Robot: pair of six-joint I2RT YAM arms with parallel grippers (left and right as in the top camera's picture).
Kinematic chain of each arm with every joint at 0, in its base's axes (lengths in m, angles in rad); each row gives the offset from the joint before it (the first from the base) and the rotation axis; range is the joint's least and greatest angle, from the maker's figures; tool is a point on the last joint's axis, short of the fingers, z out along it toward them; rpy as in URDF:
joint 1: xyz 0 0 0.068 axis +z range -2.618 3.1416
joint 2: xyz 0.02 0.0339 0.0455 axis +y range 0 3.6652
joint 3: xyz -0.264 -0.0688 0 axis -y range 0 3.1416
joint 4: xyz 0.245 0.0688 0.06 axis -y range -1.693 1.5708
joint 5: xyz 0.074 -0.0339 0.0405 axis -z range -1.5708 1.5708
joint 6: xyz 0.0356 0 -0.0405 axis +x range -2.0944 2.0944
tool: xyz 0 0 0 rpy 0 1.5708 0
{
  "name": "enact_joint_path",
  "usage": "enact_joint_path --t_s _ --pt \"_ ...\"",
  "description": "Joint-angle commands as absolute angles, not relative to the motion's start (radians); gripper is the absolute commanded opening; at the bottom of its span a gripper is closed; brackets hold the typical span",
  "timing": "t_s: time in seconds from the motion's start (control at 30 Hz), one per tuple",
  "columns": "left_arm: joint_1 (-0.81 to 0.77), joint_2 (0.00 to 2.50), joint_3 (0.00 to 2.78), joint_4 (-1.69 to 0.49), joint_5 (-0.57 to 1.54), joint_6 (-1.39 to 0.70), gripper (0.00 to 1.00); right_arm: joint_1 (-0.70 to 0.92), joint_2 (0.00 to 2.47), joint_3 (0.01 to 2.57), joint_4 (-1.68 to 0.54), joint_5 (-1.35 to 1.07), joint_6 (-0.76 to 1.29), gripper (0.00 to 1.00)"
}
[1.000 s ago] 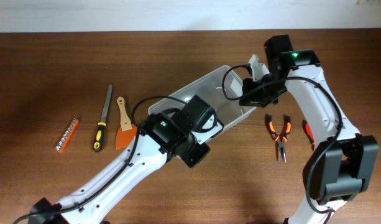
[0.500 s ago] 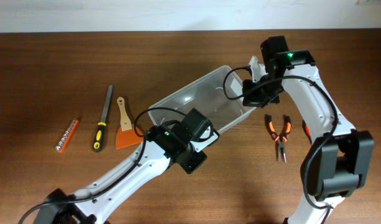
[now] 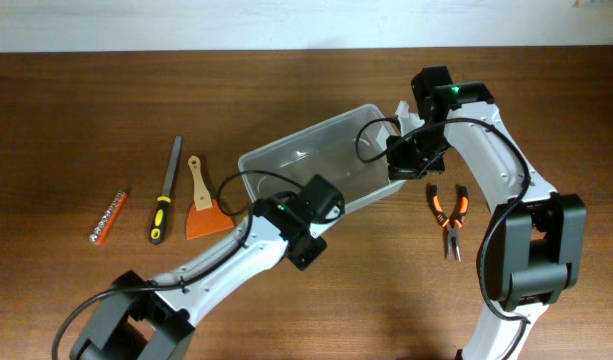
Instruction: Pack container
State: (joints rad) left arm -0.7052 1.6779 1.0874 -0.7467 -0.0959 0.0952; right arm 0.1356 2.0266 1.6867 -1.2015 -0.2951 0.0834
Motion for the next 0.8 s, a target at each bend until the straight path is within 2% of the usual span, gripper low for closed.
enact_joint_path --t_s 0.0,0.3,0.53,0.77 --pt "-0.646 1.685 1.079 -0.733 -0.155 0.067 0.02 0.145 2.032 1.698 -1.212 -0.283 0.083 0.04" --pt "-0.504 1.685 1.079 -0.680 -0.155 0.067 0.02 0.145 2.032 1.698 -1.268 -0.283 0.083 0.04" --pt "-0.455 1.685 1.080 -0.647 -0.154 0.067 0.03 0.145 2.032 1.698 -1.309 -0.283 0.084 0.04" --pt "-0.455 1.647 1.146 -0.750 -0.155 0.067 0.06 0.143 1.974 1.732 -1.241 -0.278 0.083 0.04"
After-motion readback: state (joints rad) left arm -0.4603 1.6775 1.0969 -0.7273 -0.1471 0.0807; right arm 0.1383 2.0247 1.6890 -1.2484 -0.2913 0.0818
